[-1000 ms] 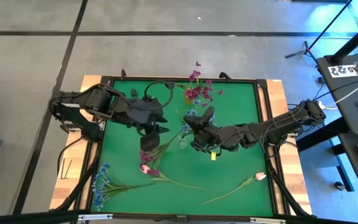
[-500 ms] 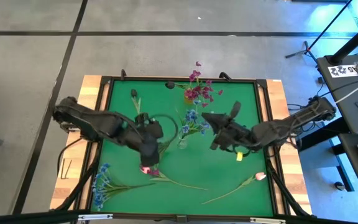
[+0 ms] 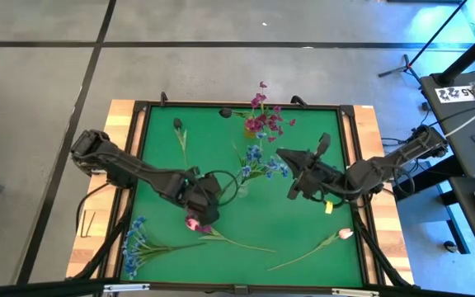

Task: Sort flowers into vase by color
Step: Put the purple flowers into the yellow vase

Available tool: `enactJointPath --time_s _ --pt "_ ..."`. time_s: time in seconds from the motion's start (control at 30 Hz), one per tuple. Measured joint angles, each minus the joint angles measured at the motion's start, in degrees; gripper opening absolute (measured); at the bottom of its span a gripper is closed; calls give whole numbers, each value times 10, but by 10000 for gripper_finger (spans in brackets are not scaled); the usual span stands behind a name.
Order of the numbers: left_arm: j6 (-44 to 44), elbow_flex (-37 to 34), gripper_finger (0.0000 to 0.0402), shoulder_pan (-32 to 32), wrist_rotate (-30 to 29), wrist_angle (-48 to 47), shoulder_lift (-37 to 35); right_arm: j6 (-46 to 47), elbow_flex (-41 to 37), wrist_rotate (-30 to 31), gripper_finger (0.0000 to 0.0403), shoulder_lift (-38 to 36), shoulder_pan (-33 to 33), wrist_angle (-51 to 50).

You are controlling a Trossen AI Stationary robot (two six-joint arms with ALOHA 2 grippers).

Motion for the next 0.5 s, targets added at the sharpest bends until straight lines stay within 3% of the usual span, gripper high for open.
enactJointPath --time_s 0.5 --pt "-15 -66 255 27 38 79 -1 46 0 0 1 0 0 -64"
